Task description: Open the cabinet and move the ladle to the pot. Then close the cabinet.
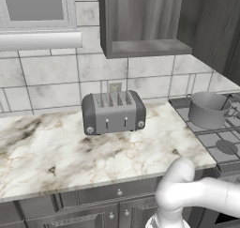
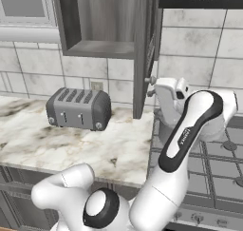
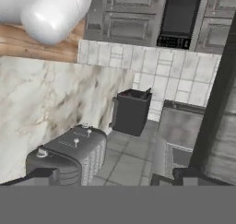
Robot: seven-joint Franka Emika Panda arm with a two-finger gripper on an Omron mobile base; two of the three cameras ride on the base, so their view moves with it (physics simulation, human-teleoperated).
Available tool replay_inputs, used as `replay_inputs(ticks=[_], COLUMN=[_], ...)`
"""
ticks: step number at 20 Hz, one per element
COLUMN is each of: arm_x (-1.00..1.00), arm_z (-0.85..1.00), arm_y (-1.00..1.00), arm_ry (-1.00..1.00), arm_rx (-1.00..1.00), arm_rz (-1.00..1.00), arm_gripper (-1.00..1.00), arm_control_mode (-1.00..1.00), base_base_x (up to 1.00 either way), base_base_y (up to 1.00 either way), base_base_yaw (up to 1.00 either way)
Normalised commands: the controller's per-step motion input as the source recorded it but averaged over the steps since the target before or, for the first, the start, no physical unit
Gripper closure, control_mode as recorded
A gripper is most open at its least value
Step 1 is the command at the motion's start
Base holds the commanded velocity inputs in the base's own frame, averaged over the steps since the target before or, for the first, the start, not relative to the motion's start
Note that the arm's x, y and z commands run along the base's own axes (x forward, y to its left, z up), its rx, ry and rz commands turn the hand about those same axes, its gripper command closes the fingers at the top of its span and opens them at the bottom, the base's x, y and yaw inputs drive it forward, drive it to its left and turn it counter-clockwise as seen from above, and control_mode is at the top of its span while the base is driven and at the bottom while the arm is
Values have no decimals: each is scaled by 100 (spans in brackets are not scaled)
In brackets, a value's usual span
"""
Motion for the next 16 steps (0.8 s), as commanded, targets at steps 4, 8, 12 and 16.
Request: replay_inputs(ticks=[4,8,12,16], arm_x=[-23,-18,-1,16], arm_z=[44,43,31,7], arm_y=[37,47,63,66], arm_ry=[-24,-18,-9,0], arm_rx=[0,-1,-3,0], arm_rz=[0,0,-2,-6], arm_gripper=[-100,-100,-100,-100], arm_control_mode=[-100,-100,-100,-100], base_base_x=[0,0,0,0], base_base_y=[0,0,0,0], base_base_yaw=[0,0,0,0])
